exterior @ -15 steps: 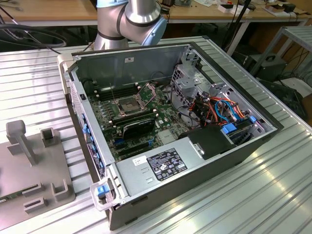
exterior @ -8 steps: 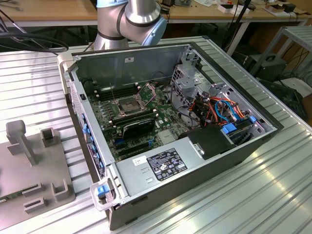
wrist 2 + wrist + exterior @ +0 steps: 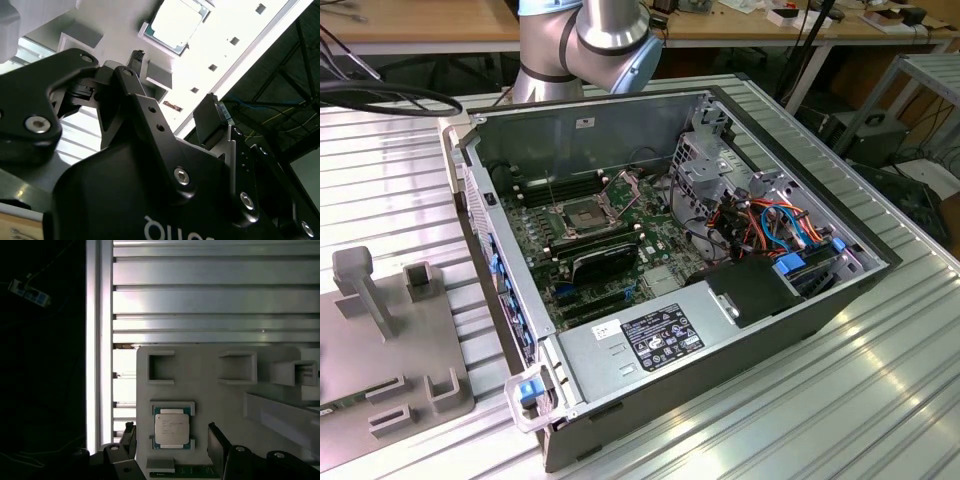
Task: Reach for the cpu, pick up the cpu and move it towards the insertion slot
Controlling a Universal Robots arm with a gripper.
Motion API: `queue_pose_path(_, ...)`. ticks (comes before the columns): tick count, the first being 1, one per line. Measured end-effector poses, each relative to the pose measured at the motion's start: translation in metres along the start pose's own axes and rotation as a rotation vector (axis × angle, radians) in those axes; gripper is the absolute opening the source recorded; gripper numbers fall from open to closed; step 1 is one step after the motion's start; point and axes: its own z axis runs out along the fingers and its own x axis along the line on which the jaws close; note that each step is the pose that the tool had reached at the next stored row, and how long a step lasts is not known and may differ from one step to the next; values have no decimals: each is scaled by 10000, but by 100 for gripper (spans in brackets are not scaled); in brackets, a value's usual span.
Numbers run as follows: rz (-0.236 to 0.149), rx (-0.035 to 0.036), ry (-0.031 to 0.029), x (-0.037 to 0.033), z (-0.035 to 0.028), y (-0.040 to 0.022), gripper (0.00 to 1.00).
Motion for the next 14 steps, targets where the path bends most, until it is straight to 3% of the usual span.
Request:
queue_pose_path(10,0,1,0,-1,115,-5,68)
queue_pose_path(14,1,1,0,-3,204,-9,68)
